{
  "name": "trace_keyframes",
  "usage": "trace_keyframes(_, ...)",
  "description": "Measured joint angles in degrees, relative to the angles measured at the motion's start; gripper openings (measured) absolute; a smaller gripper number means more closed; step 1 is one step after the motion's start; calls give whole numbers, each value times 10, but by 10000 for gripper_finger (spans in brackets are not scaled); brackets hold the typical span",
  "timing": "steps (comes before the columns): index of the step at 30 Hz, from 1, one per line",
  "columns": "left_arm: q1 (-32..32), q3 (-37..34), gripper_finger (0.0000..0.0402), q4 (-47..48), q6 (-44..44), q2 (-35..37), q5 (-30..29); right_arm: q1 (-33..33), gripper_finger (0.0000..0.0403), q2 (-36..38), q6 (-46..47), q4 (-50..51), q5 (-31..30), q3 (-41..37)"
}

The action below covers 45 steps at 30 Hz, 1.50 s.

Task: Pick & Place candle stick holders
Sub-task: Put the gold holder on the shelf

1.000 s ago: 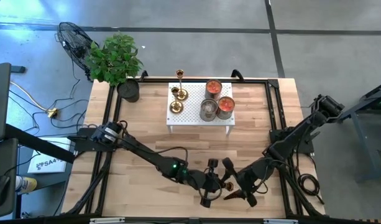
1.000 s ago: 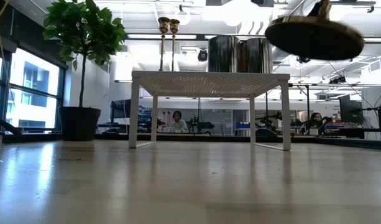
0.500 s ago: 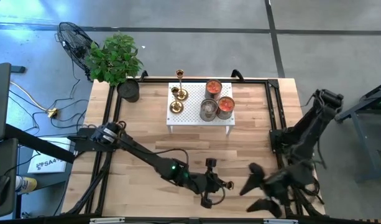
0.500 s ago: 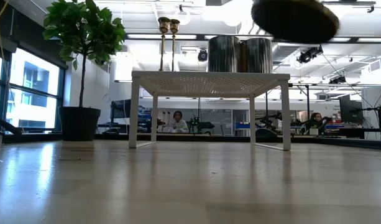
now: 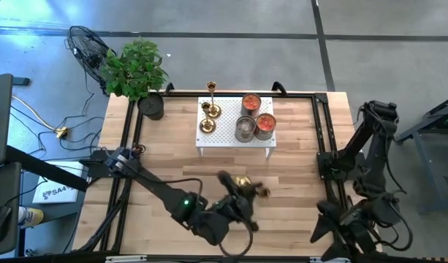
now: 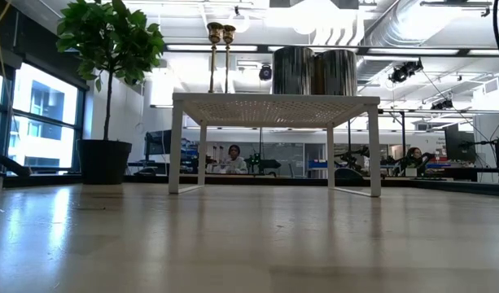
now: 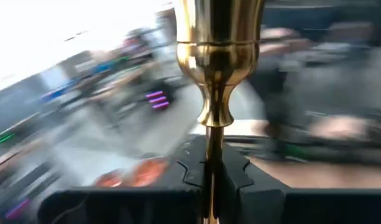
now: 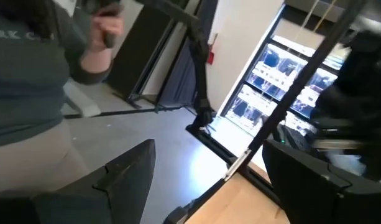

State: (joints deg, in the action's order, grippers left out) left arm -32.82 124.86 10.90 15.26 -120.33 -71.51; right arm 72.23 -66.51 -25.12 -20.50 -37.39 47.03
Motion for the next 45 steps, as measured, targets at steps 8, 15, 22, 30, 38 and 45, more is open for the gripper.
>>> trace_keyframes(8, 39, 42, 3, -1, 1, 0, -176, 24, 291, -7, 14, 14, -15, 0)
trace_keyframes(15, 105, 42, 2, 104, -60, 15, -137, 37, 291, -7, 24, 14, -17, 0)
trace_keyframes(22, 153, 43, 2, 392, -340, 85, -74, 41, 291, -7, 28, 27, -29, 0)
trace_keyframes(30, 155, -5, 6, 770, -868, 116, -147, 39, 291, -7, 40, 62, -32, 0)
trace_keyframes(38, 137, -137, 4, 789, -1032, 116, -188, 39, 291, -7, 41, 63, -32, 0)
trace_keyframes(45, 136, -210, 5, 788, -1099, 115, -186, 27, 291, -7, 40, 63, -33, 0)
